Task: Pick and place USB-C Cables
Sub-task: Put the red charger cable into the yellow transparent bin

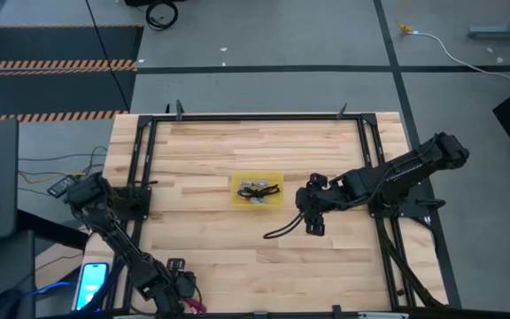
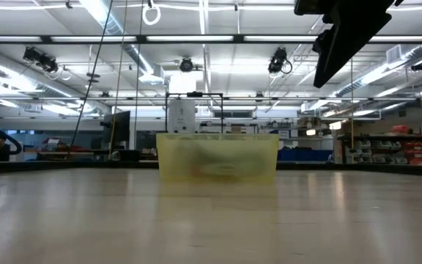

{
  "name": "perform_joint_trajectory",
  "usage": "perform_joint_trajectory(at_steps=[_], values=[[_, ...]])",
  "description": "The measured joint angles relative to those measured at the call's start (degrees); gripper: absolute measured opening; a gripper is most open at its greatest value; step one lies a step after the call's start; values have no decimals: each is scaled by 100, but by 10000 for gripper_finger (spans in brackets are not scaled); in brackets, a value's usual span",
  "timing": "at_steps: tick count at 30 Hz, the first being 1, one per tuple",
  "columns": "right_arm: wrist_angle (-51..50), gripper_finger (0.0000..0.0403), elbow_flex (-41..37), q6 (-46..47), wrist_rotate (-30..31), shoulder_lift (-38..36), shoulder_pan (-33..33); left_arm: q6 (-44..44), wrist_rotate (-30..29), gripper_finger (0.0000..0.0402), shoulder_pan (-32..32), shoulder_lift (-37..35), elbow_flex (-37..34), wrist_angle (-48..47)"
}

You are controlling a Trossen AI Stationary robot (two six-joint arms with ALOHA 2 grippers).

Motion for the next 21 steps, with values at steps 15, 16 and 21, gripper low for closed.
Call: perform_joint_trajectory(at_steps=[15,16,21], values=[[19,264,0,105,86,0,0,220,-600,213,-59,126,7,-382],[19,264,0,123,87,0,0,220,-615,206,-57,126,3,-400],[17,264,0,142,87,0,0,220,-658,155,-45,126,0,-468]])
